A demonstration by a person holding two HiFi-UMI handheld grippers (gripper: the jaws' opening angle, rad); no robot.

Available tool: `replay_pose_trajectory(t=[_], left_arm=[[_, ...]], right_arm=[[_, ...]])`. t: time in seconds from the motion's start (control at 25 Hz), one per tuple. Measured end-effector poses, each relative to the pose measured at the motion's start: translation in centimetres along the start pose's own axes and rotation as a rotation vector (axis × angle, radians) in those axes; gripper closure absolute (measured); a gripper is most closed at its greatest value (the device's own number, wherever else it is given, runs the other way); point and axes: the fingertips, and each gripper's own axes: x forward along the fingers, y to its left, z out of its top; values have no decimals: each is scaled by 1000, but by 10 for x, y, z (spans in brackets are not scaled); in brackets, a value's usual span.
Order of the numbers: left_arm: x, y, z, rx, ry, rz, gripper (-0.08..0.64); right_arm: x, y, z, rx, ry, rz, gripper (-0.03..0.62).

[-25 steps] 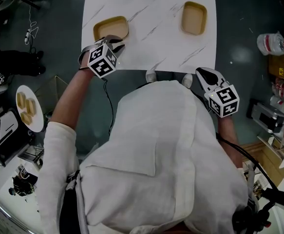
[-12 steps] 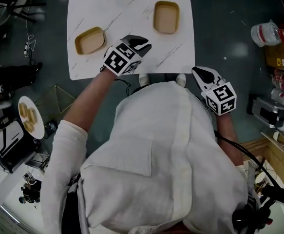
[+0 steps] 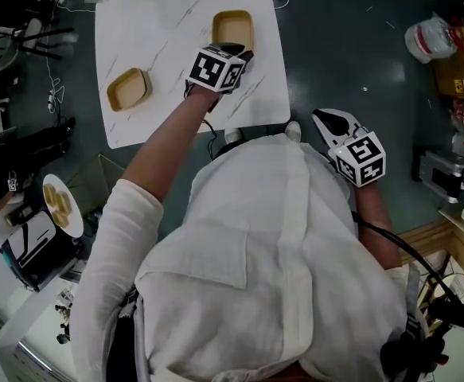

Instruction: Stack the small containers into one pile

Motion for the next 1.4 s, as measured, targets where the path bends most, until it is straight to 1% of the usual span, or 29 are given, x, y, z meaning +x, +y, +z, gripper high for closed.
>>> replay_pose_trajectory(t=[0.2, 0.48, 0.72, 0.8, 0.84, 0.92, 1.0, 1.16, 1.32, 1.4], left_arm=[[36, 18, 10, -8, 82, 121, 477], [63, 46, 0, -48, 210, 265, 469], [72, 54, -10, -65, 279, 326, 474], [70, 56, -16, -78, 307, 348, 505], [68, 55, -20, -81, 320, 350, 529], [69, 53, -26, -63, 334, 335, 531], [70, 53, -21, -5, 305, 319, 532], [61, 50, -29, 47, 298, 304, 535], [43, 42, -29, 147, 259, 296, 538], [34, 36, -36, 183, 253, 273, 538]], right_arm=[[-23, -27, -15, 22, -6, -9, 584], [-47, -54, -31, 65, -11, -25, 584], [-58, -69, -35, 98, -40, -22, 584], [-60, -72, -37, 102, -42, -21, 584], [-61, -73, -37, 100, -43, -20, 584], [-62, -75, -36, 95, -44, -18, 584], [-61, -75, -35, 91, -44, -15, 584], [-56, -71, -31, 69, -38, 4, 584], [-45, -58, -27, 42, -29, 31, 584], [-39, -49, -23, 26, -21, 48, 584]])
